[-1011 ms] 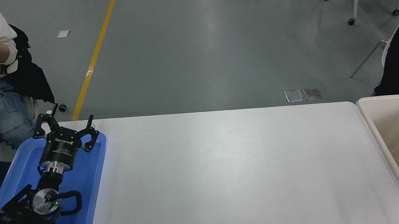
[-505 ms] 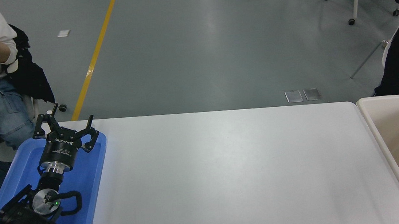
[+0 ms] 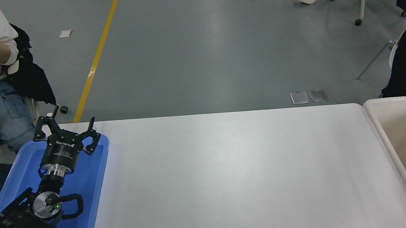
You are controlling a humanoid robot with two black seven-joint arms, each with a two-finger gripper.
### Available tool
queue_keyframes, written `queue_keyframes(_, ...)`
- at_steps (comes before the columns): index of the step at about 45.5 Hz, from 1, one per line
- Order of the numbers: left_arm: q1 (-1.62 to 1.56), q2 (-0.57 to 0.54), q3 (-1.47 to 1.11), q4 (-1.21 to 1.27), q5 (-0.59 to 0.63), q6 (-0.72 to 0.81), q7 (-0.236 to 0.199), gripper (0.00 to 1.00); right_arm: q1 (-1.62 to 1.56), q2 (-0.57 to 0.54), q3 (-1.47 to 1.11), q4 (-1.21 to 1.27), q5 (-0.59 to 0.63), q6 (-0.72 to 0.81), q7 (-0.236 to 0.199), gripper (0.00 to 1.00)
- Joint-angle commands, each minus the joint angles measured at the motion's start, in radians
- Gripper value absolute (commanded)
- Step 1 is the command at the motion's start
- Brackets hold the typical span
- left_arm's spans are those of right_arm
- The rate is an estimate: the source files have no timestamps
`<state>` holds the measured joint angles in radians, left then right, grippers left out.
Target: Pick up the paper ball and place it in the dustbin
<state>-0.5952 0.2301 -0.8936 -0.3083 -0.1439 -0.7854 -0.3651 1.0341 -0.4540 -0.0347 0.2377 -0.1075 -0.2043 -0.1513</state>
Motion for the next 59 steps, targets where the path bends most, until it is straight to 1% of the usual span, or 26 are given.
queue_keyframes(1, 0.0, 0.0, -0.001, 0.0, 0.0, 0.0, 0.0, 1.0, 0.03, 0.0, 0.461, 0.08, -0.003, 0.005, 0.001, 1.0)
queue_keyframes(6, 0.0, 0.0, 0.001, 0.0, 0.0, 0.0, 0.0, 1.0, -0.014, -0.005, 0.671, 0.156, -0.003, 0.006, 0.001, 1.0)
queue_keyframes(12, 0.0, 0.0, -0.001, 0.0, 0.0, 0.0, 0.0, 1.0, -0.092, -0.046, 0.851, 0.346, -0.007, 0.011, 0.006, 1.0)
queue_keyframes(14, 0.0, 0.0, -0.001, 0.0, 0.0, 0.0, 0.0, 1.0, -0.115, -0.058, 0.894, 0.408, -0.011, 0.011, 0.016, 1.0)
queue_keyframes(17, 0.0, 0.0, 0.001, 0.0, 0.0, 0.0, 0.0, 1.0, -0.149, -0.066, 0.958, 0.468, -0.027, 0.011, 0.058, 1.0)
queue_keyframes(20, 0.0, 0.0, -0.001, 0.0, 0.0, 0.0, 0.0, 1.0, -0.187, -0.064, 1.024, 0.499, -0.05, 0.013, 0.133, 1.0)
queue_keyframes(22, 0.0, 0.0, 0.001, 0.0, 0.0, 0.0, 0.0, 1.0, -0.216, -0.063, 1.061, 0.518, -0.061, 0.02, 0.203, 1.0)
queue_keyframes(27, 0.0, 0.0, -0.001, 0.0, 0.0, 0.0, 0.0, 1.0, -0.298, -0.057, 1.098, 0.564, -0.067, 0.068, 0.427, 1.0)
queue_keyframes(29, 0.0, 0.0, -0.001, 0.0, 0.0, 0.0, 0.0, 1.0, -0.328, -0.054, 1.099, 0.572, -0.067, 0.095, 0.505, 1.0)
queue_keyframes(31, 0.0, 0.0, -0.001, 0.0, 0.0, 0.0, 0.0, 1.0, -0.356, -0.048, 1.101, 0.574, -0.067, 0.12, 0.556, 1.0)
queue_keyframes(32, 0.0, 0.0, 0.001, 0.0, 0.0, 0.0, 0.0, 1.0, -0.371, -0.042, 1.104, 0.574, -0.067, 0.129, 0.571, 1.0)
queue_keyframes(33, 0.0, 0.0, 0.001, 0.0, 0.0, 0.0, 0.0, 1.0, -0.387, -0.035, 1.108, 0.574, -0.067, 0.137, 0.581, 1.0)
queue_keyframes(36, 0.0, 0.0, 0.001, 0.0, 0.0, 0.0, 0.0, 1.0, -0.448, -0.002, 1.14, 0.574, -0.067, 0.151, 0.587, 1.0)
queue_keyframes(40, 0.0, 0.0, 0.001, 0.0, 0.0, 0.0, 0.0, 1.0, -0.505, 0.029, 1.162, 0.574, -0.067, 0.16, 0.587, 1.0)
queue_keyframes(49, 0.0, 0.0, 0.001, 0.0, 0.0, 0.0, 0.0, 1.0, -0.614, 0.098, 1.162, 0.571, -0.067, 0.263, 0.587, 1.0)
queue_keyframes(59, 0.0, 0.0, -0.001, 0.0, 0.0, 0.0, 0.0, 1.0, -0.657, 0.143, 1.162, 0.571, -0.067, 0.272, 0.587, 1.0)
